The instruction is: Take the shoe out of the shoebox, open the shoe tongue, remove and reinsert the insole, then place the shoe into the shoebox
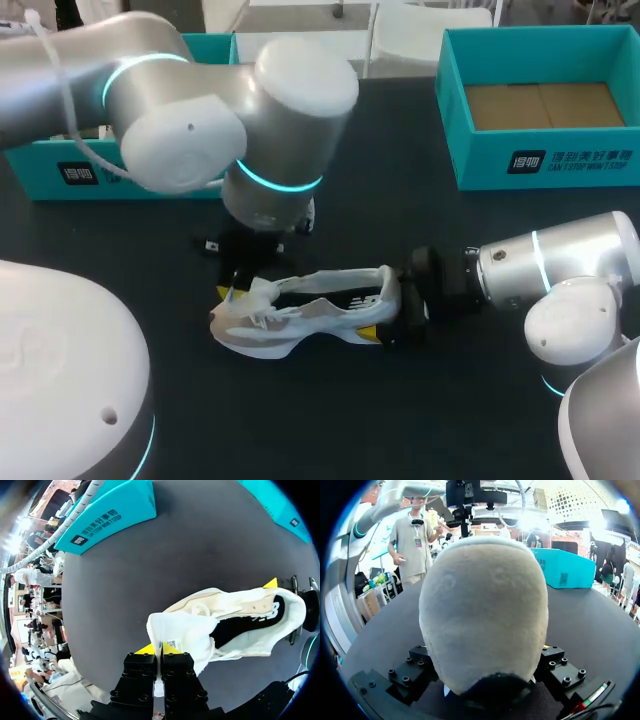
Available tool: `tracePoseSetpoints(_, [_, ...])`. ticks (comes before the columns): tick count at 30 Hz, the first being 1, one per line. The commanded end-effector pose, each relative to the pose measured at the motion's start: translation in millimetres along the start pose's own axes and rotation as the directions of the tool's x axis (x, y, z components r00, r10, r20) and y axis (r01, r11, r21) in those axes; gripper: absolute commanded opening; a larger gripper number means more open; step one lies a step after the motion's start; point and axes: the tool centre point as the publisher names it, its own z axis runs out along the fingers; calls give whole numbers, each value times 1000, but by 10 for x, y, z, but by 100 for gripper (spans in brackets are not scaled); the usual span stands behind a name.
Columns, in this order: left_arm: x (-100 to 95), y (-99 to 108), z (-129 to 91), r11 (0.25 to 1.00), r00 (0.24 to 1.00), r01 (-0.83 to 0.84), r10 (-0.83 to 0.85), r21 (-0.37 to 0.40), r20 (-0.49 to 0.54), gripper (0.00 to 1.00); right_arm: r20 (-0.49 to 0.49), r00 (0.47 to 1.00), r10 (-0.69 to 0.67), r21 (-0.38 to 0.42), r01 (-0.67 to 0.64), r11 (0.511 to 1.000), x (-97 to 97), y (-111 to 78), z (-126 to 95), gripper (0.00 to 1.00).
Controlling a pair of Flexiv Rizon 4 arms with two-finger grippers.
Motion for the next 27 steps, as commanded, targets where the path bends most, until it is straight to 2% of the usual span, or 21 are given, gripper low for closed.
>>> tracePoseSetpoints(1, [133, -73, 233, 1000, 1000, -5, 5, -29, 24, 0, 0, 1000, 1, 6, -1, 1000, -10, -17, 55, 0])
tracePoseSetpoints(3, [142, -74, 328, 999, 998, 15, -14, -28, 58, 0, 0, 1000, 1, 6, -1, 1000, -10, -17, 55, 0])
tracePoseSetpoints(8, [89, -74, 472, 996, 997, 43, -37, -75, 70, 0, 0, 1000, 1, 6, -1, 1000, -10, -17, 55, 0])
tracePoseSetpoints(9, [79, -75, 486, 996, 996, 47, -42, -77, 73, 12, 0, 1000, 1, 6, -1, 1000, -10, -17, 55, 0])
tracePoseSetpoints(10, [69, -72, 492, 996, 996, 46, -41, -78, 74, 29, 0, 1000, 1, 6, -1, 1000, -10, -17, 55, 0])
tracePoseSetpoints(12, [40, -68, 490, 995, 996, 51, -45, -87, 71, 45, 0, 1000, 1, 6, -1, 1000, -10, -17, 55, 0])
tracePoseSetpoints(14, [-6, -62, 474, 994, 997, 52, -46, -99, 64, 52, 0, 1000, 1, 6, -1, 1000, -10, -17, 55, 0])
tracePoseSetpoints(16, [-68, -70, 444, 991, 998, 50, -44, -126, 48, 64, 0, 1000, 1, 6, -1, 1000, -10, -17, 55, 0])
tracePoseSetpoints(20, [-213, -79, 342, 988, 999, 40, -36, -146, 29, 100, 0, 1000, 1, 6, -1, 1000, -10, -17, 55, 0])
tracePoseSetpoints(24, [-357, -67, 110, 987, 999, -39, 32, -159, -43, 100, 0, 1000, 1, 6, -1, 1000, -10, -17, 55, 0])
tracePoseSetpoints(27, [-390, -68, -40, 984, 992, -107, 96, -140, -83, 100, 0, 1000, 1, 6, -1, 1000, -10, -17, 55, 0])
